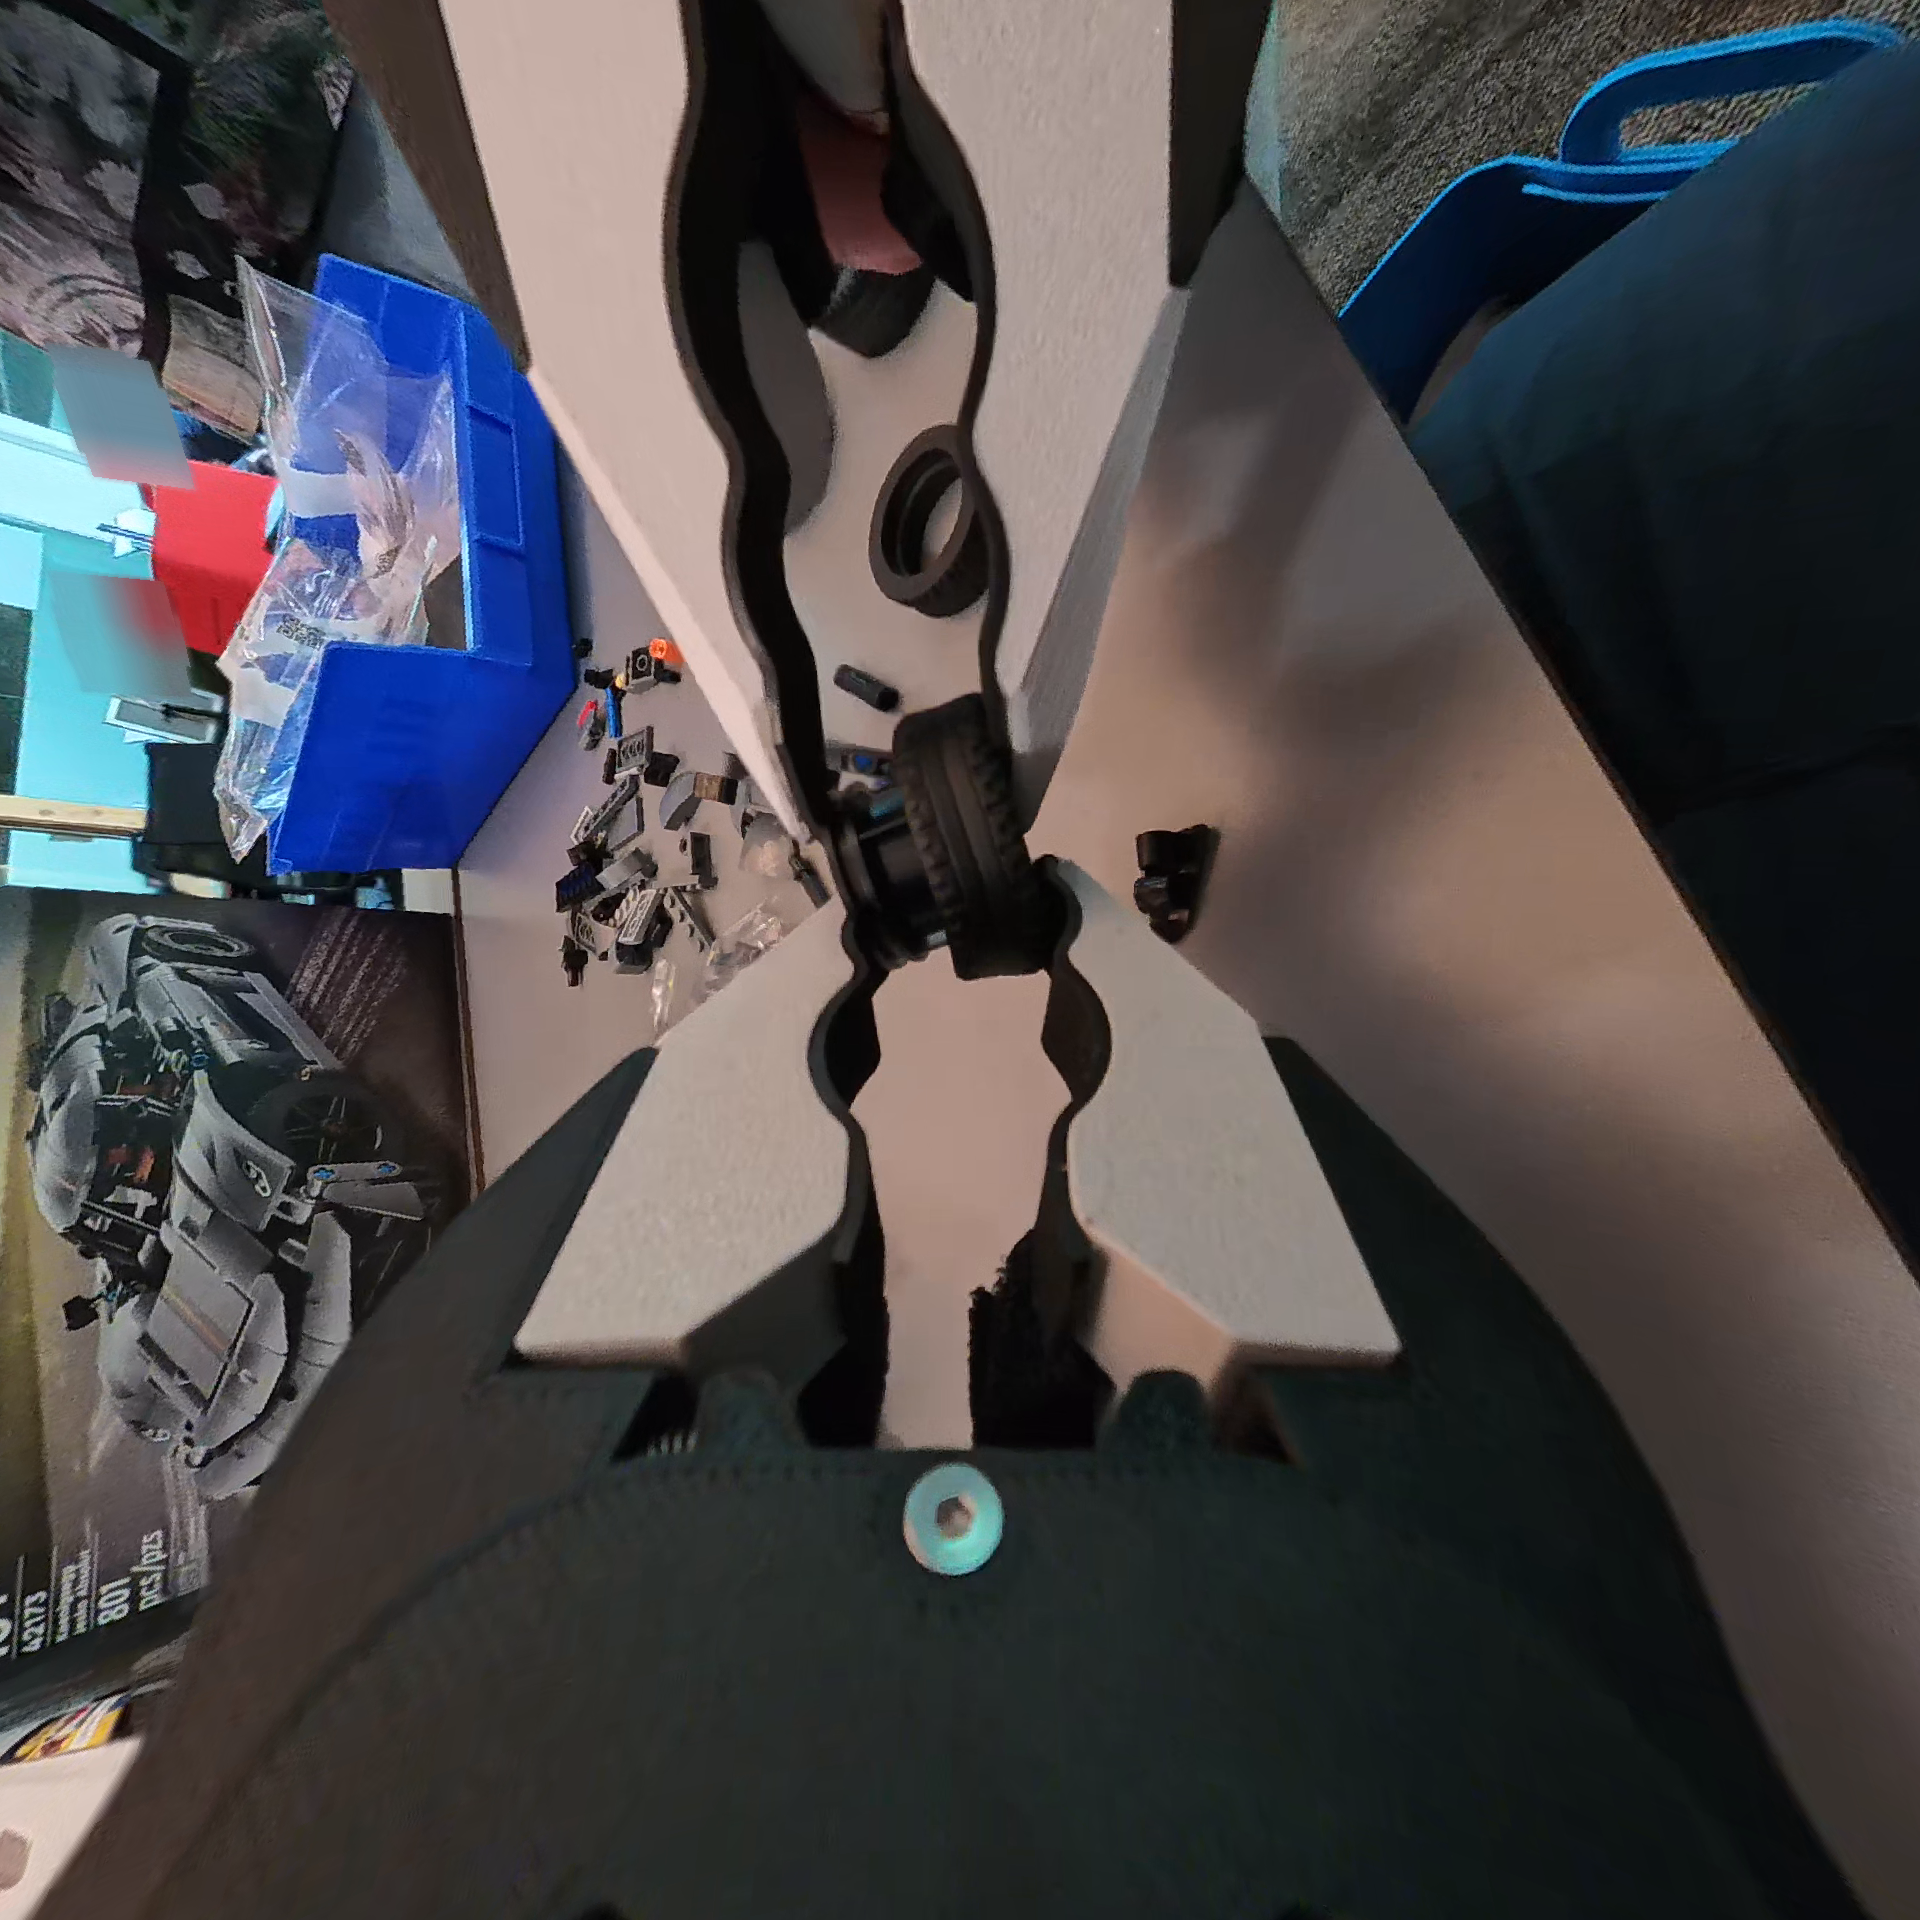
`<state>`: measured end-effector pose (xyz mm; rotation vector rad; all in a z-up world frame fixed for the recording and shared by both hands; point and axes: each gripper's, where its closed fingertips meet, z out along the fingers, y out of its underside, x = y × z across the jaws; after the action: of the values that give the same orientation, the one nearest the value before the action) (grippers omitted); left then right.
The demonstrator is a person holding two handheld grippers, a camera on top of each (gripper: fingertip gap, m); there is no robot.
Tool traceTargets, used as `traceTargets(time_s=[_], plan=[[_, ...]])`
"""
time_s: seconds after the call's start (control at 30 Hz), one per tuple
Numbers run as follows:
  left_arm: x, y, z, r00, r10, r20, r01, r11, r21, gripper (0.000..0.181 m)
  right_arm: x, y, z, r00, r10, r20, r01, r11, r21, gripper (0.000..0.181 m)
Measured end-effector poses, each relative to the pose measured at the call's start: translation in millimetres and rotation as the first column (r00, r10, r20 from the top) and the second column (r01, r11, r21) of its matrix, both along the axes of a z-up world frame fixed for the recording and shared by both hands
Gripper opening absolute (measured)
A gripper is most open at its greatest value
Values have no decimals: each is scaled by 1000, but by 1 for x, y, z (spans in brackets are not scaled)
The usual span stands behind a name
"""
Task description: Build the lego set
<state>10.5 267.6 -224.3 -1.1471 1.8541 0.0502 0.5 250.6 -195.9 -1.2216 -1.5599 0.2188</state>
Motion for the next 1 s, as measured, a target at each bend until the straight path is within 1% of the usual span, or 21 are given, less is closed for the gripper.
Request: traceTargets(time_s=[0.03,0.17,0.27,0.4,0.5,0.6,0.73,0.8,0.93,1.0], plan=[[-1,0,-2,1000,1,-13,-1,1000,8,26,0,0,-2,1000,0,6,0,1000,-7,25],[-2,0,-4,1000,0,-30,0,1000,7,26,-1,0,-4,1000,11,-4,-11,999,-52,25],[-2,2,-4,1000,9,-28,-9,1000,6,26,-1,2,-3,1000,3,-5,-4,999,-51,26],[-3,9,-3,999,40,14,-39,996,-74,25,-2,10,-2,998,-38,-47,35,997,-66,28],[-1,13,4,995,68,71,-59,990,-129,26,-1,15,5,993,-96,-74,94,995,-25,28],[0,17,5,992,89,91,-76,988,-134,26,3,18,6,986,-149,-80,150,989,5,27],[1,25,8,980,149,135,-124,977,-175,25,6,24,8,963,-244,-112,250,967,49,15],[2,24,7,977,153,146,-123,974,-192,25,5,24,9,956,-268,-119,276,959,62,15],[3,24,10,975,144,166,-114,977,-178,26,7,24,11,952,-267,-147,279,958,64,14],[4,20,12,975,127,183,-88,974,-210,27,8,22,13,956,-246,-160,258,964,58,13]])
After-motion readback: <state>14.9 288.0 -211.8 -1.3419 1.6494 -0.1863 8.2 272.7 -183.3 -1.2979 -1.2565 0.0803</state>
